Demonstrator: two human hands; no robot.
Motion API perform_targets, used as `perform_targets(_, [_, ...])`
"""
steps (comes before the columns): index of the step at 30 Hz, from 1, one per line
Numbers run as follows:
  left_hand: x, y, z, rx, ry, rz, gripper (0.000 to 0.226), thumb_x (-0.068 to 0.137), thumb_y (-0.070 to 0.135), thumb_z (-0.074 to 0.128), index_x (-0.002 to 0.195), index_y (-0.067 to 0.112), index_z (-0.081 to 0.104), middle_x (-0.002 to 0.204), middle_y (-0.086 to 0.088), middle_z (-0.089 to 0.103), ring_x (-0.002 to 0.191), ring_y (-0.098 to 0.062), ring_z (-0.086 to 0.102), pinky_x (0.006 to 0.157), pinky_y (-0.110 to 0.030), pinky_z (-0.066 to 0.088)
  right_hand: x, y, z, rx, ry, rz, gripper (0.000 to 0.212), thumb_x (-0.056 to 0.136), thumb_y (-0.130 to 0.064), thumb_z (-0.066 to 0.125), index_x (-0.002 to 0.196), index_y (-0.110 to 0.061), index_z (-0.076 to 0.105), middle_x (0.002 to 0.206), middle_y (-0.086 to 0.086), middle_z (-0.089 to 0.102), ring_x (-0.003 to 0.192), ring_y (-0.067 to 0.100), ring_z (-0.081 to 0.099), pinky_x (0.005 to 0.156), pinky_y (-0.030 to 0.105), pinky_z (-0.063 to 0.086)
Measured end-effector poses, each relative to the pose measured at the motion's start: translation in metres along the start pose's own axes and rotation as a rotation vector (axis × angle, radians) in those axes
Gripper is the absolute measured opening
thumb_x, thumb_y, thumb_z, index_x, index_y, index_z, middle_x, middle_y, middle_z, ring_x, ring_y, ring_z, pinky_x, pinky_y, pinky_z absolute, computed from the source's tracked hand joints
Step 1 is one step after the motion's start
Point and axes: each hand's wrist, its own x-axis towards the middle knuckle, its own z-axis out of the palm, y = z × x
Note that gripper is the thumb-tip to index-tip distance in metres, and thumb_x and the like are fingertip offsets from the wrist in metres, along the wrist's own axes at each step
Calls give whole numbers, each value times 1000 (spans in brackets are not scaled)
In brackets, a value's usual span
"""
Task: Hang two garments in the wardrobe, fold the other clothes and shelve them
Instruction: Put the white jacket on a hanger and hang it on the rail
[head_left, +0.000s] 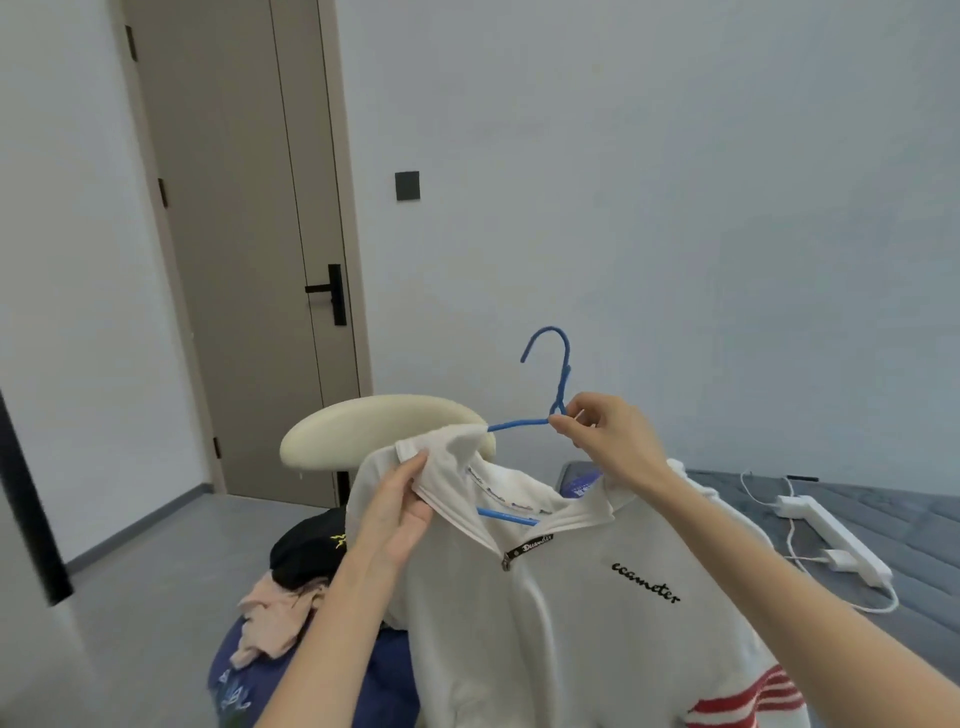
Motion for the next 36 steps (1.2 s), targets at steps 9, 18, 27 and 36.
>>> perform_targets(9, [2, -35, -25, -46, 131, -26, 11, 95, 16, 53, 98, 9, 62, 82, -5, 72, 71, -13, 70, 62, -27, 59, -17, 49, 18, 24, 32, 167, 25, 84, -44, 62, 69, -25, 59, 50, -19, 53, 52, 3, 45, 54, 26, 32])
perform_targets(18, [-2, -95, -41, 596, 61, 64, 12, 90, 13, 60, 79, 10, 57, 77, -4, 54, 74, -16, 51, 73, -30, 42, -58, 117, 75, -68, -178, 297, 33, 87, -39, 58, 62, -25, 41, 52, -9, 48, 54, 8, 41, 51, 26, 32])
perform_targets(27, [-7, -92, -61, 394, -66, -139, 26, 76, 18, 67, 70, 13, 42, 80, -12, 48, 73, -18, 52, 68, -27, 47, -45, 111, 67, 78, -8, 355, 27, 88, -36, 54, 69, -22, 42, 65, -5, 55, 61, 15, 45, 58, 29, 34])
perform_targets(36, [23, -84, -53, -143, 49, -191, 33, 95, 20, 49, 79, 12, 76, 105, -6, 71, 101, -19, 65, 95, -37, 45, -57, 119, 71, 70, -54, 235, 35, 90, -39, 57, 64, -29, 36, 56, -14, 47, 57, 8, 38, 59, 30, 34])
